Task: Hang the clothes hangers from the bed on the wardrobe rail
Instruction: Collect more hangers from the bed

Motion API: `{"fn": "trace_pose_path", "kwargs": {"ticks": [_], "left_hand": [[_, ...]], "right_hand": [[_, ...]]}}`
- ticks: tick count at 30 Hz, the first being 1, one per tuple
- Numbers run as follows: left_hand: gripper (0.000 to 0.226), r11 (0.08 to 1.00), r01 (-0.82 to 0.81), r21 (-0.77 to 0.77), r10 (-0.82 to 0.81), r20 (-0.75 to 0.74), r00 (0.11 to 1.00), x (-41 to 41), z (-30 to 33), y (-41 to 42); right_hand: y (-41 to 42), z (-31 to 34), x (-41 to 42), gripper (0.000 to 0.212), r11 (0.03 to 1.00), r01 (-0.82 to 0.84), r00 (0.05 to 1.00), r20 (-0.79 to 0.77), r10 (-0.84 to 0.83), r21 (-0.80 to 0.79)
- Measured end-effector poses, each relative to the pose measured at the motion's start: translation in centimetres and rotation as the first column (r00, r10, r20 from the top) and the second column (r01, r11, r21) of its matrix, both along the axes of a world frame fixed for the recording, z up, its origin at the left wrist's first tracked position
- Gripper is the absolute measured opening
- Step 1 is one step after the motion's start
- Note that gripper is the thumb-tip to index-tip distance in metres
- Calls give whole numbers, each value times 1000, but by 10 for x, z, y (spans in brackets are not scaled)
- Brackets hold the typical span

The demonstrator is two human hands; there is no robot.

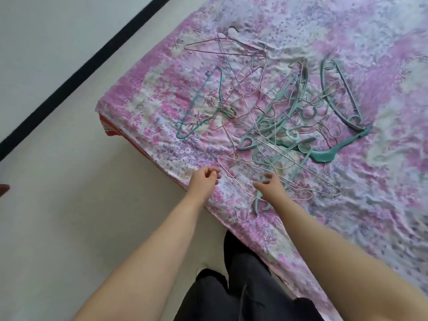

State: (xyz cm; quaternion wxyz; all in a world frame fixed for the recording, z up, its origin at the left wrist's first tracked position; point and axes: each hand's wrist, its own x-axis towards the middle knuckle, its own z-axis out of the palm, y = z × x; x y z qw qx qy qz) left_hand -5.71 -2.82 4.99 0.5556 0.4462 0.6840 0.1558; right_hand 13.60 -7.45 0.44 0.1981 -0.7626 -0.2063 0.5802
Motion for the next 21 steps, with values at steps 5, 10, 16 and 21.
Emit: {"fn": "trace_pose_path", "kwargs": {"ticks": [5,10,16,21], "left_hand": [[20,994,61,-89,-63,-20,998,68,-45,41],[18,967,78,-243,-99,-77,992,108,-110,52],[21,880,148,-451,-208,-86,974,139,-180,46],[49,779,191,-598,-273,-49,961,160,-220,40]], "right_hand": [[46,-64,61,77,998,2,991,133,7,-64],[64,-128,107,97,945,-218,927,252,279,-243],[87,-190,146,97,892,-278,836,368,408,-357],[105,-221,173,110,883,-289,732,509,453,-370]]}}
